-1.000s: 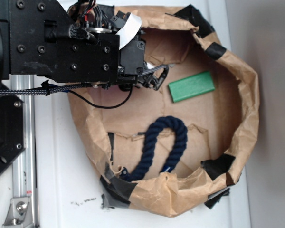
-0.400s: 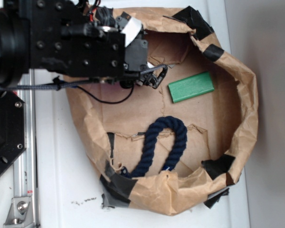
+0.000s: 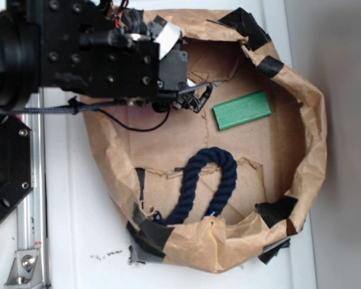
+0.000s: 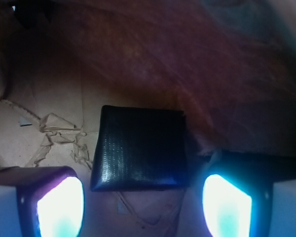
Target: Grab the black box.
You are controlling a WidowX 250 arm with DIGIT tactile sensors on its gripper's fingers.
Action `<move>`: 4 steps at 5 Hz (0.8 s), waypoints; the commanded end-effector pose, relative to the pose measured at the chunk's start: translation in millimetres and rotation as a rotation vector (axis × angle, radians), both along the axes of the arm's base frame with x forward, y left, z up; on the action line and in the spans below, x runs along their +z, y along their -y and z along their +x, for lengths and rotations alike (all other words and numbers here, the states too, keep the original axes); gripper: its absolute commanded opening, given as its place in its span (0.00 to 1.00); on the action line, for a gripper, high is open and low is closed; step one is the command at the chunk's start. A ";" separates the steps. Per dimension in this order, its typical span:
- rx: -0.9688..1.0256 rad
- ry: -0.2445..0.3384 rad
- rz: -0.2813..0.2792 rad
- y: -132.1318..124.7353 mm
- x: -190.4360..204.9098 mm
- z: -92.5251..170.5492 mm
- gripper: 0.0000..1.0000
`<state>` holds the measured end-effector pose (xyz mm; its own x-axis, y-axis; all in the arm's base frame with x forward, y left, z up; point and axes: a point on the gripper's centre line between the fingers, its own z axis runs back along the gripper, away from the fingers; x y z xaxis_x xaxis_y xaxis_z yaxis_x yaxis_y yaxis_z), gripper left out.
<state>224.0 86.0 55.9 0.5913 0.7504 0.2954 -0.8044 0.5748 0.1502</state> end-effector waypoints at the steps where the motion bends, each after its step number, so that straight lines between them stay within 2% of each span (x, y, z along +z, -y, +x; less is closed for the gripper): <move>1: 0.043 0.027 0.008 -16.8 10.5 -2.4 1.00; 2: 0.061 0.037 0.089 -25.1 -6.2 4.9 1.00; 4: 0.079 0.004 0.076 -28.2 -22.6 15.0 1.00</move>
